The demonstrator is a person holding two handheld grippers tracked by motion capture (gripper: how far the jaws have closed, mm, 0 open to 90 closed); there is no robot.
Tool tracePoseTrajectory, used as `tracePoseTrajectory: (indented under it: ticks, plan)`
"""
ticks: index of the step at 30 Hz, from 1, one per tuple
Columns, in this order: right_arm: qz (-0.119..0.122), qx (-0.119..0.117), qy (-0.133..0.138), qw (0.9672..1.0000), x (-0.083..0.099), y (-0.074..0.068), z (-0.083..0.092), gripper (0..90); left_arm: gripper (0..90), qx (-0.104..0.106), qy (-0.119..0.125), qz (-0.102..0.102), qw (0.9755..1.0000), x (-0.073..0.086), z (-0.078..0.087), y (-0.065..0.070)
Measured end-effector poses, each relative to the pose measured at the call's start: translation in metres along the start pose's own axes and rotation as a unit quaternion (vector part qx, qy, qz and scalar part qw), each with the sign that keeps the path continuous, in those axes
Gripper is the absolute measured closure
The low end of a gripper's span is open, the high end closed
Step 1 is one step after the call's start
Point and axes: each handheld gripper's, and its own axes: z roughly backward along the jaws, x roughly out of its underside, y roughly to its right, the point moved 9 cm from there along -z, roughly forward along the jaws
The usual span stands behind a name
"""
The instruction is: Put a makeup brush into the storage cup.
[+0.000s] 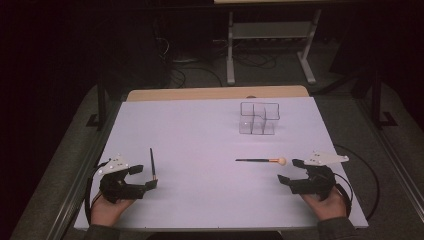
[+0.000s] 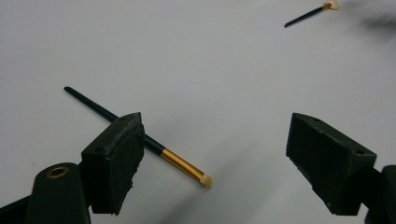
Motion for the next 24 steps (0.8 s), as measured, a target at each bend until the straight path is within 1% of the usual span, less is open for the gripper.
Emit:
tracePoseTrajectory:
  ticks: [7, 9, 11, 12, 18, 20, 21, 23, 24]
  plan:
    - [-0.003, 0.000, 0.001, 1.0000, 0.000, 0.001, 0.000, 20.0, 18.7, -0.002, -0.002, -0.002, 1.0000, -0.001, -0.001, 0.000]
    - [-0.003, 0.001, 0.001, 1.0000, 0.000, 0.001, 0.000, 20.0, 18.7, -0.001, -0.001, 0.002, 1.0000, -0.002, -0.001, 0.001]
    - [-0.003, 0.001, 0.002, 1.0000, 0.000, 0.001, 0.001, 20.0, 18.7, -0.002, -0.001, 0.000, 1.0000, -0.003, -0.001, 0.001]
    - [-0.003, 0.001, 0.002, 1.0000, 0.000, 0.001, 0.001, 20.0, 18.7, -0.002, -0.003, -0.004, 1.0000, -0.003, -0.001, 0.000]
    - [-0.001, 0.001, 0.003, 1.0000, -0.001, 0.001, 0.001, 20.0, 19.1, -0.001, 0.001, 0.003, 1.0000, -0.007, -0.003, 0.001]
    - [-0.001, 0.001, 0.004, 1.0000, -0.001, 0.001, 0.001, 20.0, 19.4, 0.000, 0.000, 0.002, 1.0000, -0.008, -0.004, 0.001]
    - [0.001, 0.002, 0.005, 1.0000, -0.002, 0.001, 0.001, 20.0, 19.4, -0.001, -0.005, -0.002, 1.0000, -0.009, -0.005, 0.001]
    - [0.000, 0.002, 0.005, 1.0000, -0.002, 0.001, 0.002, 19.9, 19.3, -0.002, -0.005, -0.001, 1.0000, -0.010, -0.005, 0.001]
    - [0.001, 0.002, 0.005, 1.0000, -0.002, 0.001, 0.001, 19.9, 19.3, -0.005, -0.009, -0.005, 0.9999, -0.012, -0.006, 0.001]
